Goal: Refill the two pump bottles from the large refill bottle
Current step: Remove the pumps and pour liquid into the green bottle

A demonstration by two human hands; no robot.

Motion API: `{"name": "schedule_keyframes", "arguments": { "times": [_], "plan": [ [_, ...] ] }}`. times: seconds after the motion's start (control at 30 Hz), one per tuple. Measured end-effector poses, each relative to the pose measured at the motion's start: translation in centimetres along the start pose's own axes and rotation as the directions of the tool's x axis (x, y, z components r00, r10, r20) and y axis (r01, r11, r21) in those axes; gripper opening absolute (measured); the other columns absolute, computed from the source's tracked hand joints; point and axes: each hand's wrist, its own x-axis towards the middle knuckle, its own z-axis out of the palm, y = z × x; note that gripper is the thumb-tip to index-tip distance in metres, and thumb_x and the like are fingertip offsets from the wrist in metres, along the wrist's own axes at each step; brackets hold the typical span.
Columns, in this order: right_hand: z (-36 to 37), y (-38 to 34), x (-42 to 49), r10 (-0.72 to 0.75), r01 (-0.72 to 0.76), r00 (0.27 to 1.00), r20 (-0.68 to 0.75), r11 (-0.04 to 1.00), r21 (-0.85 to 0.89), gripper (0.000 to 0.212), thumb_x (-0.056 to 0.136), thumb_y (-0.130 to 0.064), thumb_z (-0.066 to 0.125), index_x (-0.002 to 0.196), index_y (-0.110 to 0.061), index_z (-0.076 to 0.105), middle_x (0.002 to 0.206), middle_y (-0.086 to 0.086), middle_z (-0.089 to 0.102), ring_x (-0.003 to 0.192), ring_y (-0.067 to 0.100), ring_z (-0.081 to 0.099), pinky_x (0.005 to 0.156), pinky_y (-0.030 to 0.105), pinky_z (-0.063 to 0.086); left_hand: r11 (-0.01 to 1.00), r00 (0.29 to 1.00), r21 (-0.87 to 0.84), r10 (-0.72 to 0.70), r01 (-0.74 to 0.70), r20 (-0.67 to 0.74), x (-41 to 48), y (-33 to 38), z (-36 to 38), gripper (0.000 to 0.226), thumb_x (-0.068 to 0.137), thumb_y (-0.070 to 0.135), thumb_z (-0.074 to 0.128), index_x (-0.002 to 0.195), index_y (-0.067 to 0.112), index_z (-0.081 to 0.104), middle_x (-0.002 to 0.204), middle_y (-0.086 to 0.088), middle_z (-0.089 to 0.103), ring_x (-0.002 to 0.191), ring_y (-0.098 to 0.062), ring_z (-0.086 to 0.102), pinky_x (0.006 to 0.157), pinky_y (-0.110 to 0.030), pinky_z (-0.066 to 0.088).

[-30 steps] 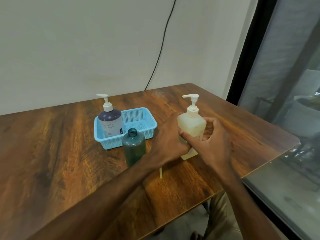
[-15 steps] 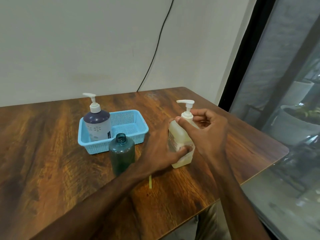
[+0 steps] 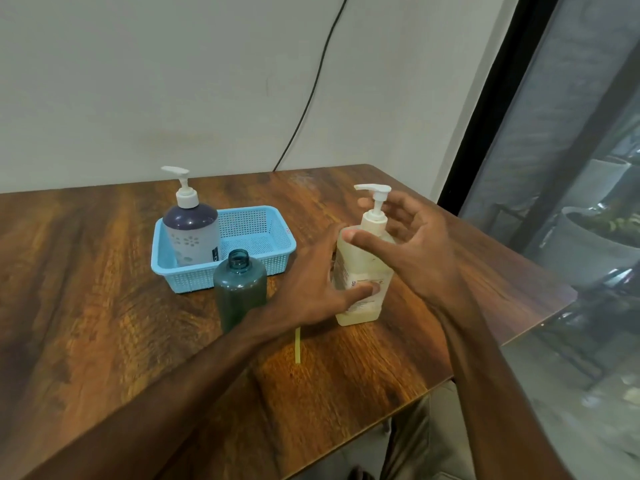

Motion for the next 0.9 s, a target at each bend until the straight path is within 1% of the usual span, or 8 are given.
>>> {"name": "schedule_keyframes", "arguments": {
  "times": [0.13,0.3,0.37,0.5,0.63,0.73,0.83,0.9],
  "plan": [
    [0.7,-0.3,-0.2,-0.023,0.017,0.976,-0.218,0.999,-0.03,0.055,0.073,-0.039,0.089,0.121,-0.025,0.067,0.105,-0.013,0.073,0.1,0.004,0.069,0.093,0.04,0.059,1.0,1.0,-0.009,-0.006,0.006,-0.005,-0.1,-0.1,0.0,0.089,0.076,0.053,0.084,0.146,0.042,0.03,0.139,0.014,0.058,0.122,-0.004,0.057,0.099,-0.027,0.053],
    [0.1,0.2,-1.1,-0.002,-0.003,1.0,0.021,0.98,0.201,0.059,0.089,-0.009,0.075,0.142,-0.015,0.051,0.129,-0.004,0.07,0.119,0.009,0.066,0.101,0.044,0.055,1.0,1.0,-0.027,-0.006,0.007,0.015,-0.2,-0.1,-0.1,0.086,0.076,0.053,0.083,0.144,0.041,0.032,0.132,0.019,0.059,0.117,-0.003,0.06,0.095,-0.029,0.055],
    [0.3,0.2,-1.0,0.012,-0.006,0.999,-0.04,0.99,0.14,0.063,0.083,-0.018,0.083,0.139,-0.019,0.055,0.129,-0.006,0.069,0.118,0.007,0.066,0.1,0.039,0.056,1.0,1.0,-0.028,0.003,-0.003,0.016,-0.2,-0.1,-0.1,0.086,0.077,0.051,0.083,0.144,0.04,0.032,0.131,0.021,0.057,0.116,-0.001,0.059,0.095,-0.026,0.055],
    [0.8,0.0,-0.7,-0.02,0.031,0.963,-0.27,0.999,0.037,0.057,0.071,-0.033,0.092,0.12,-0.023,0.065,0.103,-0.008,0.072,0.097,0.009,0.07,0.087,0.04,0.061,1.0,1.0,-0.025,0.007,-0.006,0.019,-0.2,0.1,-0.2,0.091,0.077,0.05,0.084,0.149,0.038,0.028,0.127,0.026,0.051,0.109,0.007,0.055,0.09,-0.012,0.047],
    [-0.2,0.4,-0.8,-0.002,0.017,0.997,-0.078,0.983,0.185,0.056,0.086,-0.019,0.081,0.135,-0.02,0.054,0.118,-0.005,0.075,0.115,0.014,0.068,0.102,0.051,0.052,0.999,1.0,-0.032,0.006,-0.005,0.021,-0.3,0.0,-0.2,0.087,0.077,0.049,0.085,0.145,0.038,0.032,0.123,0.027,0.052,0.105,0.009,0.057,0.085,-0.009,0.046],
    [-0.6,0.3,-1.0,0.013,-0.033,0.996,0.09,0.973,0.227,0.058,0.09,-0.014,0.074,0.142,-0.017,0.048,0.132,-0.004,0.069,0.124,0.013,0.064,0.105,0.047,0.052,1.0,1.0,-0.029,0.005,-0.005,0.026,-0.3,0.0,-0.1,0.084,0.078,0.048,0.084,0.144,0.038,0.032,0.123,0.028,0.052,0.104,0.013,0.055,0.083,-0.007,0.044],
    [0.1,-0.2,-0.9,0.025,-0.018,0.996,-0.081,0.996,0.084,0.062,0.075,-0.034,0.089,0.129,-0.021,0.06,0.119,-0.006,0.071,0.109,0.01,0.068,0.093,0.04,0.059,1.0,1.0,-0.006,0.009,-0.009,0.021,-0.3,0.0,-0.1,0.085,0.077,0.048,0.085,0.143,0.039,0.033,0.126,0.023,0.057,0.108,0.006,0.057,0.087,-0.011,0.046],
    [0.5,-0.3,-0.9,0.012,0.001,0.982,-0.187,0.998,0.069,0.054,0.072,-0.033,0.091,0.119,-0.02,0.066,0.108,-0.006,0.073,0.1,0.01,0.071,0.088,0.041,0.06,1.0,1.0,-0.001,0.018,-0.018,0.013,-0.3,0.0,-0.2,0.087,0.076,0.052,0.084,0.145,0.038,0.032,0.13,0.018,0.059,0.114,0.001,0.058,0.093,-0.018,0.051]
  ]
}}
